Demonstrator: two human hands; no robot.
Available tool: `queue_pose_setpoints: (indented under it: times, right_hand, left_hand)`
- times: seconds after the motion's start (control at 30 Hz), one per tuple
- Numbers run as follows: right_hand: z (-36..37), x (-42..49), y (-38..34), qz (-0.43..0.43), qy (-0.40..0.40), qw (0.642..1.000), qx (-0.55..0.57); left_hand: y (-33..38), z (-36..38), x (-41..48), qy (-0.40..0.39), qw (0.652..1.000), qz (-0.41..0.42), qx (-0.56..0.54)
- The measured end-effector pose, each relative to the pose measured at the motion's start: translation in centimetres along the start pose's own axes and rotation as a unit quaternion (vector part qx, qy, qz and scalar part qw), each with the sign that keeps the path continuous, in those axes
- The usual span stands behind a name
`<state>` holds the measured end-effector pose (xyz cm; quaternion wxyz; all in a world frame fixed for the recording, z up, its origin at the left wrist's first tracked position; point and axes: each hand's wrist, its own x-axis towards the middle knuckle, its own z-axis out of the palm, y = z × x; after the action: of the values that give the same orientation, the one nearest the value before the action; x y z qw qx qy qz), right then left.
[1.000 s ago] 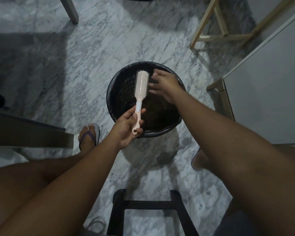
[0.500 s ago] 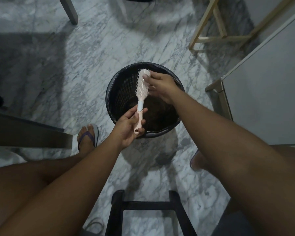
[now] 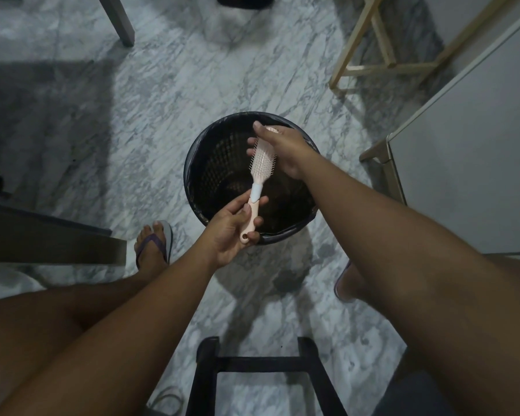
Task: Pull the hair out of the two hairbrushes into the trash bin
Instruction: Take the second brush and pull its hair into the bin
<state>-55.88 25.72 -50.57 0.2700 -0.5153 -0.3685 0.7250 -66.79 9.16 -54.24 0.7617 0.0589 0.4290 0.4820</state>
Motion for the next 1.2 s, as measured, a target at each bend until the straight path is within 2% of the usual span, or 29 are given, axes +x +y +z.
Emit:
queue_pose_setpoints:
  times: [0.07,0.13,0.27,0.33,0.4,0.47,0.57,0.67,0.77,0.87,0.97,1.07,1.13,1.2]
  right_hand:
    - [-0.2,0.3,0.1,-0.015,0.032,0.994,-0.104]
    - [-0.6,0.1,0.1,-0.038,0.070,0.964,-0.252]
    - [-1.4,-0.4,0.7,-0.056,0.147,0.904,-0.399]
    - [-1.9,-0.3,1.5,-0.062,0.189,0.893,-0.405]
    - [-2.1,-0.2,2.3,-0.090,0.203,0.905,-0.363]
    - [-1.6,-0.6,2.6,-0.139,0.178,0.919,-0.325]
    - [-0.9,-0.9,2.9,-0.182,0.113,0.918,-0.334]
    - [-0.6,-1.3,2.5,-0.194,0.116,0.904,-0.363]
    - [-0.5,-1.4,1.7,-0.211,0.155,0.879,-0.397]
    - [-0.6,-1.7,1.2,-0.214,0.195,0.884,-0.366]
    - [-0.3,-2.3,1.4,-0.265,0.159,0.865,-0.396]
    - [0.3,-2.6,1.8,-0.257,0.116,0.842,-0.460]
    - [0.5,-2.7,1.2,-0.267,0.129,0.832,-0.470]
    - [0.4,-2.9,0.4,-0.251,0.171,0.847,-0.436]
  left_hand:
    - [0.0,-0.2,0.0,0.008,1.000,0.013,0.002]
    - [0.0,-0.4,0.0,0.018,1.000,0.020,0.007]
    - [0.1,-0.1,0.2,0.026,0.999,0.020,0.003]
    - [0.3,0.1,0.4,0.033,0.999,0.021,-0.027]
    - [0.5,0.1,0.7,0.042,0.998,0.020,-0.034]
    - [0.6,0.0,0.7,0.052,0.998,0.020,-0.026]
    - [0.6,0.2,0.7,0.059,0.998,0.018,-0.032]
    - [0.8,0.4,0.5,0.061,0.998,0.016,-0.028]
    - [1.0,0.6,0.2,0.062,0.998,0.011,-0.019]
    - [1.2,0.8,0.0,0.067,0.997,0.012,-0.023]
    - [1.6,1.2,-0.1,0.069,0.997,0.012,-0.018]
    - [1.8,1.9,-0.5,0.067,0.998,0.011,-0.013]
    - [1.7,2.2,-1.0,0.072,0.997,0.015,-0.008]
    - [1.6,2.2,-1.4,0.079,0.997,0.023,-0.011]
